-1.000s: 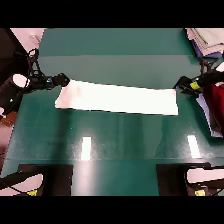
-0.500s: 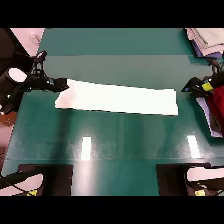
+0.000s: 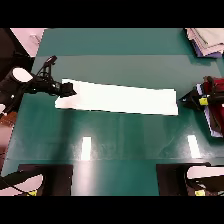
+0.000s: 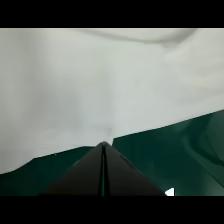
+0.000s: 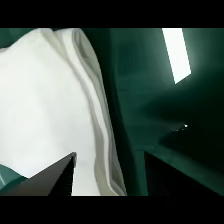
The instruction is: Fold the shirts.
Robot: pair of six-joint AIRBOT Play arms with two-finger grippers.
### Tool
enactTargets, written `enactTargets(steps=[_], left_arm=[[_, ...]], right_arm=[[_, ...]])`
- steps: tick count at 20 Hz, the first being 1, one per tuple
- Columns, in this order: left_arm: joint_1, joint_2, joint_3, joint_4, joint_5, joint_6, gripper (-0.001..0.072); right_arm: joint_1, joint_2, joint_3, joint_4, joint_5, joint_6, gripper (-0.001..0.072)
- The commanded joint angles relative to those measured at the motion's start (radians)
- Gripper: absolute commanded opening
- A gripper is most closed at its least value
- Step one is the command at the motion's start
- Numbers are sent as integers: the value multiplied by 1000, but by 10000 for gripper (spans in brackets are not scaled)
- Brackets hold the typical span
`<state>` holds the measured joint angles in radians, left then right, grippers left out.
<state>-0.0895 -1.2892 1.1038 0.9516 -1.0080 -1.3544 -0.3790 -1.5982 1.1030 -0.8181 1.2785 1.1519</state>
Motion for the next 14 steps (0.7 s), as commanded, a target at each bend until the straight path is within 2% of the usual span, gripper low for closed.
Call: enactTargets(steps=[1,2,4,5,6,8,9,11,14], left_arm=[[-60,-1,1,-8,19,0,29],[-68,-1,1,-10,18,0,28],[-75,-1,1,-16,21,0,28],[-79,-1,2,-17,22,0,28],[-85,-1,2,-16,22,0,28],[-108,-1,2,-17,44,0,27],[-124,-1,6,-17,54,1,27],[-159,-16,40,-16,53,2,27],[-242,-103,169,-16,37,27,27]], right_arm=[[25,-64,-39,144,-13,-86,481],[41,-78,-39,173,-12,-97,449],[77,-84,-39,194,-15,-108,429],[90,-83,-35,199,-13,-116,357],[103,-83,-24,196,-5,-124,232],[111,-80,5,199,37,-125,48],[111,-72,22,199,61,-125,12],[111,-26,61,196,100,-102,13],[109,75,164,188,186,-12,12]])
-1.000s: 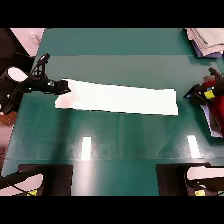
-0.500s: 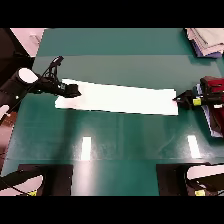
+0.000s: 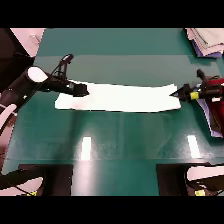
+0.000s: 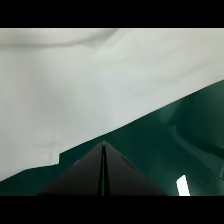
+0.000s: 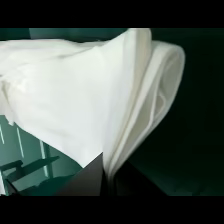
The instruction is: Fold the shirts.
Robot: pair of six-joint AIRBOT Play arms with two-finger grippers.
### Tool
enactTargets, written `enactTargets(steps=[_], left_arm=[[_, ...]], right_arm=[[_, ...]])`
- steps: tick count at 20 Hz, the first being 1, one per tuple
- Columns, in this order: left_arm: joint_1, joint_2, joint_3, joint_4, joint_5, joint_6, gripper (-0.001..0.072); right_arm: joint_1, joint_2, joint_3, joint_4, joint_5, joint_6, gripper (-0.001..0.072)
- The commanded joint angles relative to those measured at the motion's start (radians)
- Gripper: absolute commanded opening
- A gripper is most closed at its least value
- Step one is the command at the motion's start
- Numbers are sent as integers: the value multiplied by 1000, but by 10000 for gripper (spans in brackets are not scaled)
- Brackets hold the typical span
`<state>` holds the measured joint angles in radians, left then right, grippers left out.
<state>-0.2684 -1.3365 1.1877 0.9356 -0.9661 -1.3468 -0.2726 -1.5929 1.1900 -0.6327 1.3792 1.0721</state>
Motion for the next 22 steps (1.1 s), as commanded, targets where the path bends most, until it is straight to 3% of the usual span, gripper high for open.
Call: enactTargets(steps=[1,7,12,18,22], left_arm=[[-97,-106,146,0,-10,19,27],[-231,-452,497,-3,-48,15,27],[-275,-636,621,-39,-42,18,28],[-275,-705,633,-53,24,19,27],[-245,-705,666,-53,0,19,27]], right_arm=[[5,96,120,3,123,101,11],[148,158,413,3,206,256,11],[332,90,632,3,190,327,11],[519,-65,868,3,170,364,11],[575,-80,829,5,115,346,11]])
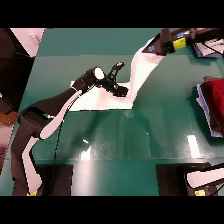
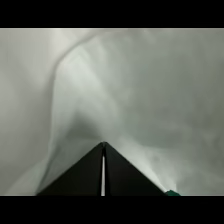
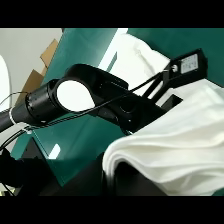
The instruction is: Fold the shirts.
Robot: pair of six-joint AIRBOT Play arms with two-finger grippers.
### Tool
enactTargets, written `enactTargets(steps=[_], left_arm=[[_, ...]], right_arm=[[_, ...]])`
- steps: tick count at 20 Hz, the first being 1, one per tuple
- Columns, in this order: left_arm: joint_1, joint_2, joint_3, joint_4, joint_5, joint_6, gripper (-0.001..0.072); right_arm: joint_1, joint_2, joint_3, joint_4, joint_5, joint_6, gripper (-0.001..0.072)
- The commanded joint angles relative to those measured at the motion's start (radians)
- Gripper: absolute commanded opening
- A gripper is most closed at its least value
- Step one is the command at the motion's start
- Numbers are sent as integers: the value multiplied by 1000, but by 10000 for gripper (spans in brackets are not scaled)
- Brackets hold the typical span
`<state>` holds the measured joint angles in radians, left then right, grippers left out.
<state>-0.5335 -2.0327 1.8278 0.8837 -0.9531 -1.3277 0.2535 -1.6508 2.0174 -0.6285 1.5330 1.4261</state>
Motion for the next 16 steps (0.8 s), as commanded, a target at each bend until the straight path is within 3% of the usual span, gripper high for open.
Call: enactTargets(steps=[1,8,12,16], left_arm=[[42,-8,51,1,-59,0,26],[301,230,88,265,-234,-34,27],[489,399,88,296,-339,-34,28],[602,496,88,294,-412,-34,28]], right_arm=[[58,-23,-14,0,-48,-24,11],[166,-48,-22,4,-169,-75,11],[267,-175,61,9,-229,-120,11],[401,-328,81,10,-434,-222,21]])
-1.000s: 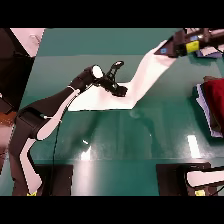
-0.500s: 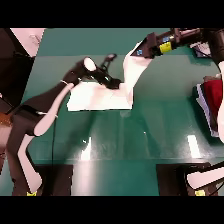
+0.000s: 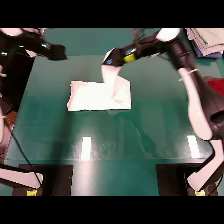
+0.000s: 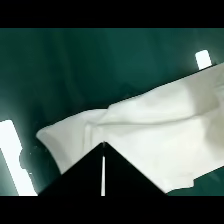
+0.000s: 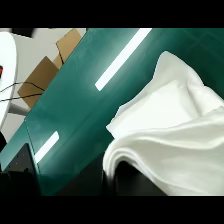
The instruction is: Fold the shirts.
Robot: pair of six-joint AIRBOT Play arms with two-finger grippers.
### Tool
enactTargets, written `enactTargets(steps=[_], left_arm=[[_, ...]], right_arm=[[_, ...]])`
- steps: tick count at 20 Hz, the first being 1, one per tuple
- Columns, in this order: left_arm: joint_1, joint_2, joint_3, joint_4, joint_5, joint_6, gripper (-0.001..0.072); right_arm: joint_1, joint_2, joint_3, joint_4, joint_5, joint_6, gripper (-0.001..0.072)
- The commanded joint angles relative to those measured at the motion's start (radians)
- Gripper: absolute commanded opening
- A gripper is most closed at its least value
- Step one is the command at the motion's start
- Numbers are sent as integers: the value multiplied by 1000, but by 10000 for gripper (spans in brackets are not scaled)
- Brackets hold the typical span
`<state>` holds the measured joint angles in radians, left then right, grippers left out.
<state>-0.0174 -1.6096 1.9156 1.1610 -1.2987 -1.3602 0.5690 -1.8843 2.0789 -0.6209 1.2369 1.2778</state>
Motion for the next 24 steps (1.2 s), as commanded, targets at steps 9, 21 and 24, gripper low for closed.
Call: enactTargets(steps=[9,21,24], left_arm=[[104,93,-1,-18,-134,-2,28],[96,-9,-26,-192,-111,23,30],[52,-92,-95,-203,-79,55,31]], right_arm=[[102,-17,-129,-158,-94,-160,545],[-359,254,-880,26,-105,-74,684],[-344,249,-896,26,-184,-74,682]])
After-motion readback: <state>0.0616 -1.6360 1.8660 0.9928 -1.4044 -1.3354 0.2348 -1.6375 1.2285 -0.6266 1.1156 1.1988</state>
